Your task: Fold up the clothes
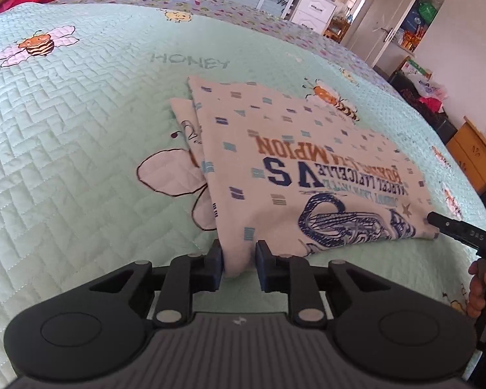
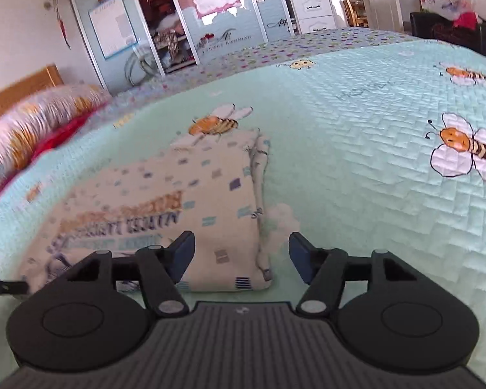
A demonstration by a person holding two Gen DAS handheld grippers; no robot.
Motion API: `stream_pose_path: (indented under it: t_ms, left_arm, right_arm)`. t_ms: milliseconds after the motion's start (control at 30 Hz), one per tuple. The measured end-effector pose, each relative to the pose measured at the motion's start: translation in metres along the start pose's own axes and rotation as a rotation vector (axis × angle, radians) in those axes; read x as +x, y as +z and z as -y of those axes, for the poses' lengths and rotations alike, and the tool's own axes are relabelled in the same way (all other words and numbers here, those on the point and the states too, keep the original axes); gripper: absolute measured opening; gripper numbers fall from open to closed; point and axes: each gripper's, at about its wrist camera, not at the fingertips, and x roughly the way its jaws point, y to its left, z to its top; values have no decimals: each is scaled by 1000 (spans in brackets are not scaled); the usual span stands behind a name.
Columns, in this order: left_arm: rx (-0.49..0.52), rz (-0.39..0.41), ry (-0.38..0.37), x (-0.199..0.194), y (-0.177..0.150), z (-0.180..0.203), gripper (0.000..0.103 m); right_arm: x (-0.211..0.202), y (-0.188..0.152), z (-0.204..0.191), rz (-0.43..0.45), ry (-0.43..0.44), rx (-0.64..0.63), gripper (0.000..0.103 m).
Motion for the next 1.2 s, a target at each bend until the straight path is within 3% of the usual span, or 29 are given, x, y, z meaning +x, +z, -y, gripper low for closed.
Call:
stream_pose_path:
  t_ms: [67, 133, 267, 367, 433, 500, 567, 667, 700, 800, 900, 967, 1067, 1200]
  left_arm:
    - [-4, 33, -3, -13, 2, -1, 22]
    - [10, 88, -24, -25, 8, 3, 22]
    - [60, 165, -74, -15, 33, 27, 29]
    - [91, 114, -24, 24, 39, 39, 31]
    - [72, 49, 22, 43, 33, 30, 30]
    - [33, 62, -11, 36, 27, 14, 30]
    - [4, 83, -17, 18, 25, 5, 28]
    - [6, 154, 10, -12, 17, 5, 42]
    - [-24, 167, -7, -16, 14, 4, 44]
    - [-72, 174, -53, -16, 2, 14, 44]
    - [10, 123, 15, -5, -8, 33, 43]
    - [39, 100, 72, -4, -15, 31, 39]
    - [-32, 94, 78, -19, -20, 13, 46]
    - [-156, 89, 11, -32, -29, -4, 52]
  right_arm:
    - [5, 1, 8, -22, -53, 2, 51]
    - [-10, 8, 12, 30, -51, 36, 52]
    - [-21, 25, -21, 115, 67, -31, 53]
    - [5, 33, -56, 93, 129, -114, 60]
    - [34, 31, -69, 28, 80, -220, 60]
    - [53, 28, -60, -19, -45, -281, 59]
    - [52, 30, -28, -16, -136, -220, 62]
    - [16, 35, 4, 48, -139, -79, 63]
    - [3, 33, 4, 81, -130, -71, 63]
    - [-18, 20, -22, 119, 10, -88, 69]
    - [-5, 2, -60, 72, 105, -214, 70]
    - [11, -4, -64, 25, 23, -263, 70]
    - [18, 1, -28, -30, -157, -153, 70]
    - [-26, 10, 3, 66, -156, -19, 70]
